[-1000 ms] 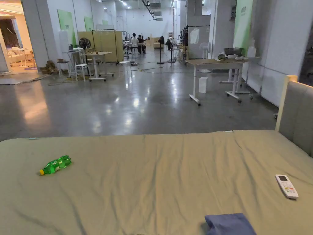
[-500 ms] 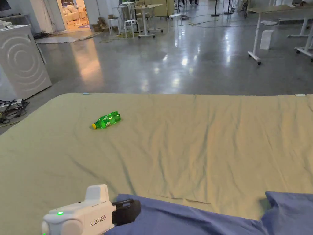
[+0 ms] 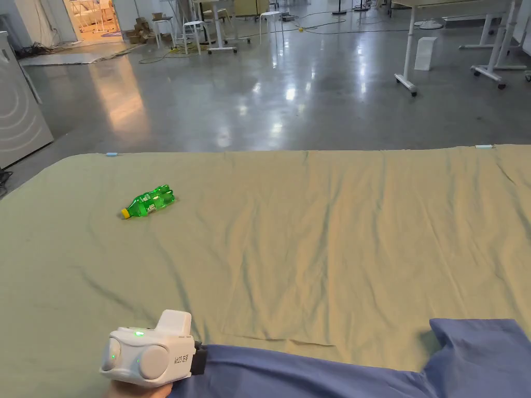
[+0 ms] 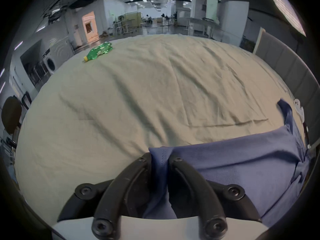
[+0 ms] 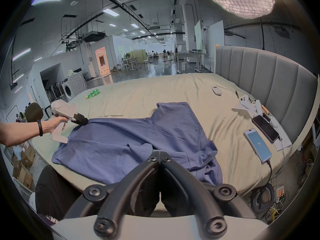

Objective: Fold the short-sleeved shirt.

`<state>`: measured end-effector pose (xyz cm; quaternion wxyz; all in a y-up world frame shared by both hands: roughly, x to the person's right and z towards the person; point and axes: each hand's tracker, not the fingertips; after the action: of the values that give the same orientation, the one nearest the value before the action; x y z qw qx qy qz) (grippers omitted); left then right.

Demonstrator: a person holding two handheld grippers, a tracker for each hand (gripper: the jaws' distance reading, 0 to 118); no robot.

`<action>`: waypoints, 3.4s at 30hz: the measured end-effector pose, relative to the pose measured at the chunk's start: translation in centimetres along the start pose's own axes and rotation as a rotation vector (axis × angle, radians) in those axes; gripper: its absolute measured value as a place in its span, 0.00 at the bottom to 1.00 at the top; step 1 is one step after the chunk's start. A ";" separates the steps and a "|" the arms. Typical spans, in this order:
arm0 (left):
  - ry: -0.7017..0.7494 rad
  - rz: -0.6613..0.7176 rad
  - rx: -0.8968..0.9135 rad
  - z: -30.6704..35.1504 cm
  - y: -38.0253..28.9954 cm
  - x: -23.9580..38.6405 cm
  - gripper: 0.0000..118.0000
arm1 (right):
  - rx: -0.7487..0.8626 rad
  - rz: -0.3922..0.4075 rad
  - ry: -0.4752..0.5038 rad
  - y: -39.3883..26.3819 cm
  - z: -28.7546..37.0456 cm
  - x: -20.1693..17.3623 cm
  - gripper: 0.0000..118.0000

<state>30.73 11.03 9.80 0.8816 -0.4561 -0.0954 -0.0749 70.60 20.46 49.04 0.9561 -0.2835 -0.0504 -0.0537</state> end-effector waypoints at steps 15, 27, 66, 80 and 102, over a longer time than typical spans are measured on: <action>0.047 -0.153 -0.090 -3.4 0.5 0.5 0.06 | -0.310 -0.129 -0.043 9.7 -26.0 12.5 0.73; 0.009 -0.103 -0.125 -1.7 2.0 0.3 0.06 | -0.424 0.037 -0.155 9.1 -31.7 11.3 0.48; -0.219 0.217 0.035 15.5 -18.5 -8.4 0.75 | -0.313 -0.126 -0.173 -4.1 -8.0 14.5 0.66; 0.052 -0.053 0.796 33.5 -16.9 2.4 0.75 | 0.246 -0.134 -0.020 2.7 3.6 4.4 0.71; -0.100 -0.026 0.793 37.7 -17.3 5.6 0.00 | 0.379 0.110 -0.012 5.6 6.9 -3.7 0.00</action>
<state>28.63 31.71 46.09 0.9826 -0.0822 -0.1655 -0.0212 67.18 29.18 51.38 0.9936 -0.1008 -0.0497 0.0107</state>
